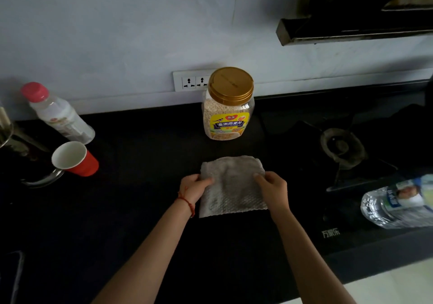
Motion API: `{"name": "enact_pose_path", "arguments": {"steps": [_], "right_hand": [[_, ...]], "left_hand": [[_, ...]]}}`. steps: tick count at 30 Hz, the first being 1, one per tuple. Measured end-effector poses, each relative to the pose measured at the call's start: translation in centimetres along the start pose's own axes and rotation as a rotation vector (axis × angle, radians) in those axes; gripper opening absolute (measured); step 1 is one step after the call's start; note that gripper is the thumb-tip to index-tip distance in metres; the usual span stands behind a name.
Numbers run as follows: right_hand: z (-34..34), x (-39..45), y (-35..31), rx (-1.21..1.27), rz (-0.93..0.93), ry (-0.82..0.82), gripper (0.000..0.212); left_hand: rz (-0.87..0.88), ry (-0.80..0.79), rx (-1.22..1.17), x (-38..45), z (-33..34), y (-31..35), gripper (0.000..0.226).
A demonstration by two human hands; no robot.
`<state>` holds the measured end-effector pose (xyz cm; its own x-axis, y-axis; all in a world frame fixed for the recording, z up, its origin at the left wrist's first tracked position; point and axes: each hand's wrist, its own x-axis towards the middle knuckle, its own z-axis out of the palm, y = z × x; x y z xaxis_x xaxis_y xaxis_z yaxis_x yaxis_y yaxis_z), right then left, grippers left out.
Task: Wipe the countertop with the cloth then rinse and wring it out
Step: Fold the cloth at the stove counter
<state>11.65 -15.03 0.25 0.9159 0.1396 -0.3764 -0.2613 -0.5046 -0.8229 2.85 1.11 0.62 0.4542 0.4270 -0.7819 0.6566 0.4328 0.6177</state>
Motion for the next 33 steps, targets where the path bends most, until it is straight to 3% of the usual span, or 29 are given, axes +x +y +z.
{"name": "enact_pose_path", "arguments": {"steps": [3,7,9,13,17,19,21,23,25,28,30,33], "right_hand": [[-1.9,-1.1,-1.2,0.149,-0.045,0.022,0.011],[-4.1,-3.0,-2.6,0.278,-0.105,-0.06,0.047],[-5.1,-3.4,-2.9,0.27,-0.147,-0.132,0.046],[-6.8,-3.8,-3.1,0.0,-0.241,-0.174,0.05],[-7.5,-4.8,-3.2,-0.402,-0.459,0.053,0.033],[-7.7,-5.2,-2.9,-0.451,-0.561,0.134,0.023],[-8.1,-5.7,-3.2,-0.329,-0.571,0.124,0.018],[-8.7,-6.4,-4.5,-0.105,-0.554,0.003,0.025],[-9.2,-7.2,-6.3,-0.01,-0.585,-0.132,0.029],[-9.7,-7.8,-8.8,-0.229,-0.719,-0.305,0.017],[-9.8,-8.0,-9.8,-0.34,-0.741,-0.377,0.016],[-10.4,-8.4,-10.3,-0.245,-0.657,-0.424,0.021]], "left_hand": [[0.095,-0.035,-0.092,-0.7,-0.8,0.3,0.011],[0.257,0.016,-0.138,-2.6,-1.5,1.1,0.044],[0.354,0.002,-0.072,-3.7,-1.9,1.7,0.049],[0.57,-0.075,0.251,-5.6,-2.2,2.3,0.052],[0.837,0.091,0.575,-6.9,-1.4,1.8,0.048],[0.932,0.192,0.663,-7.2,-1.3,1.6,0.037],[0.936,0.229,0.688,-7.5,-1.4,1.5,0.03],[0.9,0.134,0.69,-7.6,-1.6,1.5,0.028],[0.846,-0.077,0.726,-8.2,-1.4,1.5,0.035],[0.773,-0.399,0.701,-9.2,-0.1,1.6,0.057],[0.804,-0.496,0.628,-10.0,1.2,1.4,0.053],[0.768,-0.559,0.494,-10.7,2.6,1.0,0.038]]}}
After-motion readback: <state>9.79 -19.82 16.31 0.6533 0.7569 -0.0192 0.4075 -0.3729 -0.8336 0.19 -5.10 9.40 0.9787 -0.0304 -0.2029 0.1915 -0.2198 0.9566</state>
